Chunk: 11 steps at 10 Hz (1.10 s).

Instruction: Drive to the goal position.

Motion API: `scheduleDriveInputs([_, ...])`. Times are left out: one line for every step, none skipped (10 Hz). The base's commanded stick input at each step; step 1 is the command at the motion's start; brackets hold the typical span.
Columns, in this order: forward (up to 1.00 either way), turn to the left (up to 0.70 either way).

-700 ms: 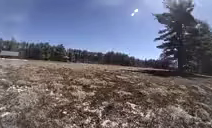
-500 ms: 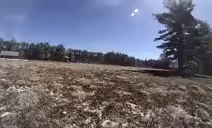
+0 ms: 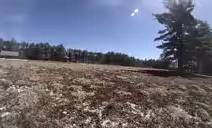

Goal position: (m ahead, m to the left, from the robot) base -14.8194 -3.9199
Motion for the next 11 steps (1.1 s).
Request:
scheduleDriveInputs([0.7,0.0])
scheduleDriveInputs([0.7,0.0])
scheduleDriveInputs([0.7,0.0])
scheduleDriveInputs([0.7,0.0])
scheduleDriveInputs([0.7,0.0])
scheduleDriveInputs([0.7,0.0])
scheduleDriveInputs([0.7,0.0])
scheduleDriveInputs([0.7,0.05])
scheduleDriveInputs([0.7,0.35])
scheduleDriveInputs([0.7,0.2])
scheduleDriveInputs([0.69,0.0])
